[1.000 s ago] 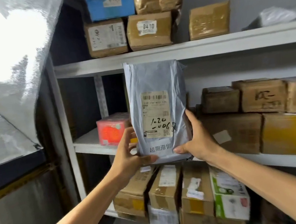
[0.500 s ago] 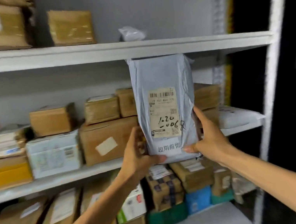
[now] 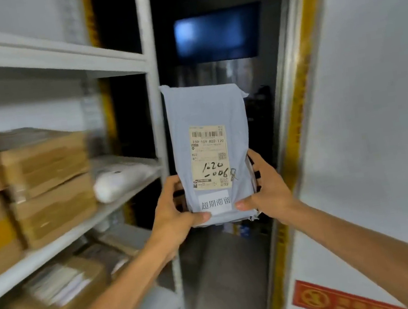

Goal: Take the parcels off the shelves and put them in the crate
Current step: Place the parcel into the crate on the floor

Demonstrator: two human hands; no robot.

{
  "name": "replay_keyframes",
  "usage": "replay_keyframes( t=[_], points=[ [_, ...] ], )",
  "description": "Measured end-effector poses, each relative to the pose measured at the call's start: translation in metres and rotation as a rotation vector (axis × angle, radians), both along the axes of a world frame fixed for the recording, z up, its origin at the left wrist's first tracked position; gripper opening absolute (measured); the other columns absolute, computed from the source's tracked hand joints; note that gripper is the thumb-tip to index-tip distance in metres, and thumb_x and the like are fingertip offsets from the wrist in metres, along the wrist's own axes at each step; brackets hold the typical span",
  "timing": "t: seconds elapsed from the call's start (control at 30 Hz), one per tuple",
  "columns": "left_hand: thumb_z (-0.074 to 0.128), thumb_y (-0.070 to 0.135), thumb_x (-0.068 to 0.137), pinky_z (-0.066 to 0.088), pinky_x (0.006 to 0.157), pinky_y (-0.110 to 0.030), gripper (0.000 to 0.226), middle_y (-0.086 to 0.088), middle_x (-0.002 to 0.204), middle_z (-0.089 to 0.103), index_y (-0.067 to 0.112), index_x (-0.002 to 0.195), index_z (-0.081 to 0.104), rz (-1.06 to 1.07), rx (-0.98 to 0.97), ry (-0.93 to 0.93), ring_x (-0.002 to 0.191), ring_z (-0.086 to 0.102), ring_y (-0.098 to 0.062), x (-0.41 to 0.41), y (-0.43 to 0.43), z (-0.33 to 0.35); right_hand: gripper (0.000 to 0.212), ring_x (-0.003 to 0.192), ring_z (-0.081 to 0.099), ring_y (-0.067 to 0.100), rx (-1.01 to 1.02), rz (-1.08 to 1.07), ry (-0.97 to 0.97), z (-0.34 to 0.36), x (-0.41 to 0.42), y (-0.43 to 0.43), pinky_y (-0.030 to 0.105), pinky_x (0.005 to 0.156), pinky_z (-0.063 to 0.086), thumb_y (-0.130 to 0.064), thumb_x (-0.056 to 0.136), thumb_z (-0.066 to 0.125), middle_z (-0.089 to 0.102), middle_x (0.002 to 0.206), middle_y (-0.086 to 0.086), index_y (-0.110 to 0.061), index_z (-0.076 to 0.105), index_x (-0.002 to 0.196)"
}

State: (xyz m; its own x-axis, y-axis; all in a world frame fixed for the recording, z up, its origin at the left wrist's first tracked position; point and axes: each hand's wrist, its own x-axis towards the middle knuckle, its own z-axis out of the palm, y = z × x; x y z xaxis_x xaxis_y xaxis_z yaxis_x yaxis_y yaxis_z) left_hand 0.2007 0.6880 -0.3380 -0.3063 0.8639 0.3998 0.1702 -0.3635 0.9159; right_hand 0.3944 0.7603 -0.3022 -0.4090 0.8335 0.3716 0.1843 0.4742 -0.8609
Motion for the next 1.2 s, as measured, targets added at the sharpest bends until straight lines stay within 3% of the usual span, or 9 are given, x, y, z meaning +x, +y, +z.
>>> replay_keyframes(
  t=[0.1, 0.23, 0.3, 0.37, 0.53, 0.77, 0.93, 1.07, 1.2],
  points=[
    [0.078, -0.009, 0.069, 0.053, 0.069, -0.016, 0.055, 0.012, 0.100, 0.068, 0.026, 0.105, 0.057, -0.170, -0.013, -0.029, 0.097, 0.065, -0.009, 0.053, 0.052, -0.008, 0.106, 0.121, 0.051, 0.010, -0.011, -0.173, -0.036, -0.006, 0.066, 0.017, 0.044, 0.098, 0.051, 0.002, 0.059, 0.088, 0.054, 0.129, -0.016, -0.032, 0.032, 0.143],
    [0.076, -0.007, 0.074, 0.056, 0.082, -0.043, 0.047, 0.003, 0.106, 0.066, 0.022, 0.104, 0.055, -0.391, -0.050, 0.002, 0.103, 0.063, -0.021, 0.145, 0.104, -0.023, 0.115, 0.109, 0.058, 0.022, -0.047, -0.436, -0.020, -0.025, 0.161, 0.022, 0.043, 0.079, 0.058, 0.008, 0.058, 0.086, 0.050, 0.118, -0.019, -0.036, 0.025, 0.145],
    [0.077, -0.008, 0.073, 0.058, 0.077, -0.045, 0.047, 0.003, 0.106, 0.066, 0.022, 0.101, 0.054, -0.457, -0.059, 0.007, 0.100, 0.064, -0.018, 0.194, 0.118, -0.035, 0.118, 0.097, 0.062, 0.015, -0.039, -0.551, -0.010, -0.040, 0.206, 0.020, 0.030, 0.063, 0.059, 0.018, 0.054, 0.082, 0.052, 0.112, -0.027, -0.038, 0.027, 0.143],
    [0.078, -0.006, 0.072, 0.058, 0.061, -0.032, 0.050, 0.013, 0.102, 0.066, 0.028, 0.098, 0.052, -0.522, -0.044, 0.012, 0.092, 0.066, -0.010, 0.241, 0.127, -0.045, 0.117, 0.093, 0.061, 0.004, -0.032, -0.650, 0.001, -0.054, 0.249, 0.014, 0.018, 0.058, 0.054, 0.020, 0.053, 0.080, 0.055, 0.108, -0.034, -0.044, 0.028, 0.136],
    [0.077, -0.007, 0.073, 0.053, 0.052, -0.022, 0.051, 0.022, 0.100, 0.064, 0.030, 0.097, 0.050, -0.719, -0.080, 0.040, 0.092, 0.064, -0.005, 0.338, 0.136, -0.062, 0.115, 0.117, 0.059, 0.019, -0.026, -0.855, -0.016, -0.076, 0.332, -0.016, 0.043, 0.091, 0.055, 0.014, 0.054, 0.080, 0.059, 0.129, -0.002, -0.032, 0.030, 0.146],
    [0.080, -0.002, 0.072, 0.057, 0.061, -0.030, 0.051, 0.024, 0.097, 0.065, 0.031, 0.095, 0.048, -1.011, -0.109, 0.160, 0.086, 0.064, 0.003, 0.466, 0.130, -0.090, 0.117, 0.116, 0.058, 0.017, -0.108, -1.160, -0.007, -0.109, 0.431, -0.077, 0.032, 0.082, 0.058, 0.012, 0.054, 0.081, 0.056, 0.128, -0.011, -0.035, 0.029, 0.147],
    [0.080, -0.004, 0.070, 0.057, 0.079, -0.038, 0.054, 0.011, 0.103, 0.069, 0.032, 0.100, 0.053, -1.203, -0.148, 0.168, 0.098, 0.066, -0.010, 0.546, 0.120, -0.118, 0.116, 0.115, 0.057, 0.013, -0.181, -1.367, -0.002, -0.133, 0.479, -0.119, 0.041, 0.084, 0.058, 0.007, 0.054, 0.081, 0.056, 0.127, -0.015, -0.040, 0.029, 0.146],
    [0.081, -0.004, 0.068, 0.053, 0.069, -0.013, 0.051, 0.027, 0.092, 0.065, 0.027, 0.094, 0.051, -1.363, -0.109, 0.231, 0.087, 0.062, 0.009, 0.605, 0.119, -0.137, 0.113, 0.117, 0.057, 0.014, -0.209, -1.516, 0.048, -0.151, 0.509, -0.138, 0.041, 0.085, 0.058, 0.010, 0.054, 0.079, 0.056, 0.128, -0.015, -0.047, 0.031, 0.138],
    [0.079, -0.005, 0.069, 0.054, 0.078, -0.022, 0.048, 0.015, 0.098, 0.066, 0.021, 0.094, 0.048, -1.532, -0.113, 0.279, 0.097, 0.062, -0.001, 0.658, 0.129, -0.154, 0.111, 0.118, 0.056, 0.016, -0.243, -1.644, 0.111, -0.172, 0.532, -0.142, 0.041, 0.082, 0.059, 0.013, 0.056, 0.078, 0.055, 0.129, -0.011, -0.038, 0.031, 0.143]
  ],
)
